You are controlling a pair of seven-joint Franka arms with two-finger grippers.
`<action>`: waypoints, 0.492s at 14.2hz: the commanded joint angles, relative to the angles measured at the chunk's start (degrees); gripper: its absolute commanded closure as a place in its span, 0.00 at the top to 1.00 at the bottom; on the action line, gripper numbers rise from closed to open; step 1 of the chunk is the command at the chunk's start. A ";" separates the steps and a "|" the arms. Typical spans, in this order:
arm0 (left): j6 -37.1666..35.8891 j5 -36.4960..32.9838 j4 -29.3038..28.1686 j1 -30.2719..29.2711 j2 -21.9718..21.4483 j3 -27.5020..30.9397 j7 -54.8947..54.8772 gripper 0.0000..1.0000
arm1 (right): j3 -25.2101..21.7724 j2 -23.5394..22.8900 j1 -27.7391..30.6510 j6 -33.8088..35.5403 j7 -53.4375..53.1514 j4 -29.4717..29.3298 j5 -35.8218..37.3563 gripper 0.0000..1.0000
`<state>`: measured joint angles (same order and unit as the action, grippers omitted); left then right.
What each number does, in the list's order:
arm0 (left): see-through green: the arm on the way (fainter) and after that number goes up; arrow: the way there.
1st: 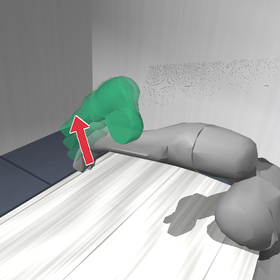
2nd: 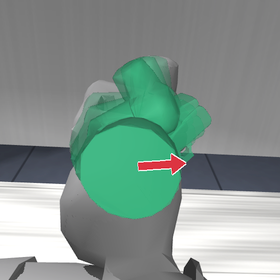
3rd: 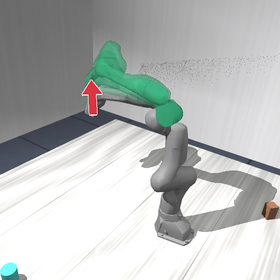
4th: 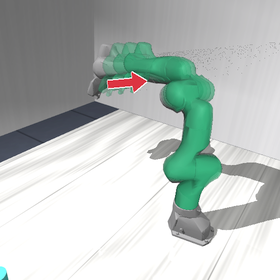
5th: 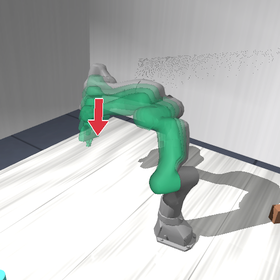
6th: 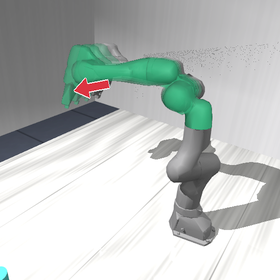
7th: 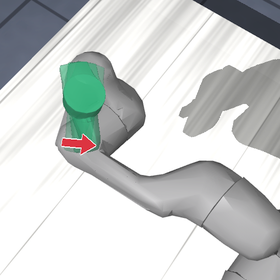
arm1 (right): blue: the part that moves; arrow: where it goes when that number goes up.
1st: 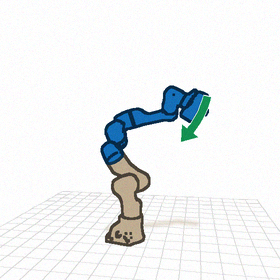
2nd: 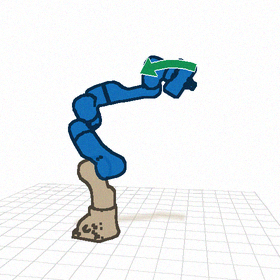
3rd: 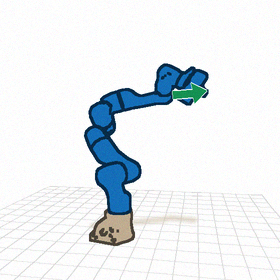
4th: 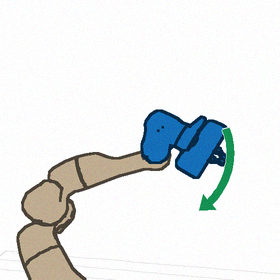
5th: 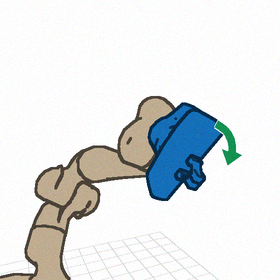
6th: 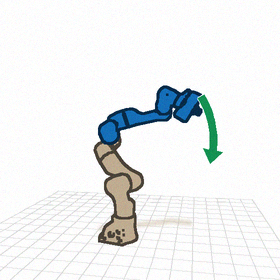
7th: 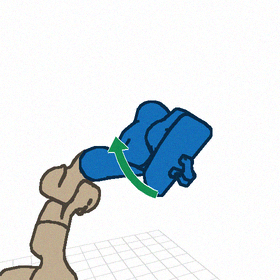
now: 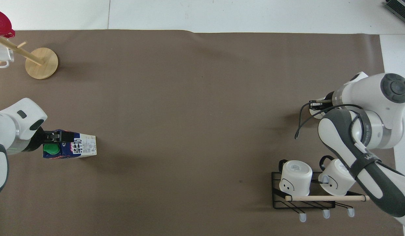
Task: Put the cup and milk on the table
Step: 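Lift the black mug with the right gripper and carry it toward table center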
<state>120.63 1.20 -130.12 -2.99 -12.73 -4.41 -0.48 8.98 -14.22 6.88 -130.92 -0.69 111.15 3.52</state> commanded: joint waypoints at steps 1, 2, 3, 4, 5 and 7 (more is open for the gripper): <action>1.19 0.56 -1.81 -0.26 -1.69 0.02 -1.36 1.00 | 0.42 0.95 -4.23 5.57 1.13 -4.17 -0.27 0.00; 1.19 0.47 -1.81 -0.35 -1.69 0.02 -1.45 1.00 | 0.42 0.78 -6.25 7.68 0.78 -5.93 -0.27 0.00; 1.10 0.47 -1.81 -0.35 -1.69 0.02 -1.54 1.00 | 0.42 0.60 -7.92 8.74 -0.79 -6.73 -0.27 0.00; 1.10 0.30 -1.81 -0.35 -1.69 0.02 -1.89 1.00 | 0.42 0.51 -9.68 8.93 -2.72 -7.26 -0.27 0.00; 0.93 0.29 -1.81 -0.43 -1.77 0.02 -2.85 1.00 | 0.42 0.42 -11.61 8.93 -4.30 -7.53 -0.27 0.00; 0.57 0.29 -1.72 -0.61 -2.21 0.02 -4.18 1.00 | 0.42 0.60 -14.95 9.80 -6.94 -7.97 -0.79 0.00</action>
<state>120.63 1.20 -130.15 -2.99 -12.89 -4.32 -2.68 9.31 -13.43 -6.09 -122.75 -5.52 104.33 3.40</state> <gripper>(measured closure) 0.000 0.947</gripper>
